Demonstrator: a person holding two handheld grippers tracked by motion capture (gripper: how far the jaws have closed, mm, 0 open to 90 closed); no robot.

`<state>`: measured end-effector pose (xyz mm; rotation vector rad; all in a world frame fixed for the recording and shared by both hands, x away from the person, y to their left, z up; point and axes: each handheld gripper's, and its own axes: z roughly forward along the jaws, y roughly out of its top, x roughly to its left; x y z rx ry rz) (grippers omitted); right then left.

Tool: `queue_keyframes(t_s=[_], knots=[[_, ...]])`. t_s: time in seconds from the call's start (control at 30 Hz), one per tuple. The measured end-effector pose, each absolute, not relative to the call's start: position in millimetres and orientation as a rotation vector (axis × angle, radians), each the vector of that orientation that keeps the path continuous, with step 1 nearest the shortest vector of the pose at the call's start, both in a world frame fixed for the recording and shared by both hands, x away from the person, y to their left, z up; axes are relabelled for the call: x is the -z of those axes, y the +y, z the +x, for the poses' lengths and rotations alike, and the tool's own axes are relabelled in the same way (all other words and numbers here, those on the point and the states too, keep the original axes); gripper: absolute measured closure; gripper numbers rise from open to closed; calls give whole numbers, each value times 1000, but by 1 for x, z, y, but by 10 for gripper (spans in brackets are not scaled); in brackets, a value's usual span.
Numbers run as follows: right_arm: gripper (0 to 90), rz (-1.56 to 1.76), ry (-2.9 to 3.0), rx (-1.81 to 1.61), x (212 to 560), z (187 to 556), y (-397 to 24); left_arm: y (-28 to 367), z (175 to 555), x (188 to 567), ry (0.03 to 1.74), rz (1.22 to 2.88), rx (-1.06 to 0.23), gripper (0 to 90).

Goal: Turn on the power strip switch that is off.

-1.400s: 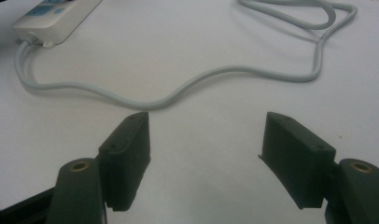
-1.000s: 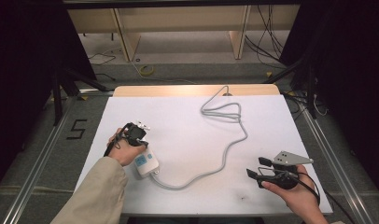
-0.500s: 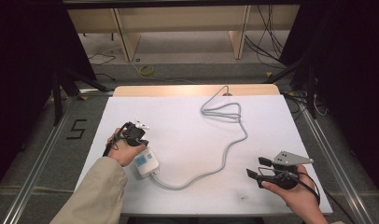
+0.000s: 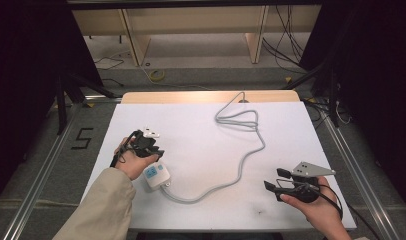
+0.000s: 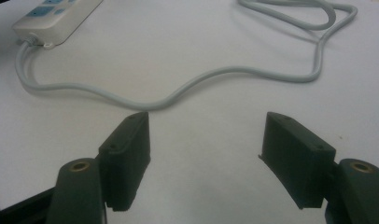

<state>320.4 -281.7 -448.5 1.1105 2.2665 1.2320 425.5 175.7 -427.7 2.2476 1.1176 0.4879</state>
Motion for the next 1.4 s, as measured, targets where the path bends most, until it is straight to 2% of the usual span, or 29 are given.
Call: queue_keyframes(t_s=[0.37, 0.5, 0.9, 1.4], knots=[[328, 1110, 2267, -1232, 448, 320, -282, 168, 423, 427, 967, 2238, -466, 388], [328, 1110, 2266, -1233, 448, 320, -282, 168, 421, 427, 975, 2226, -437, 316], [326, 1112, 2265, -1234, 448, 320, -282, 155, 407, 421, 822, 2183, -414, 238], [324, 1108, 2265, -1237, 448, 320, -282, 153, 392, 422, 750, 2184, -418, 208]])
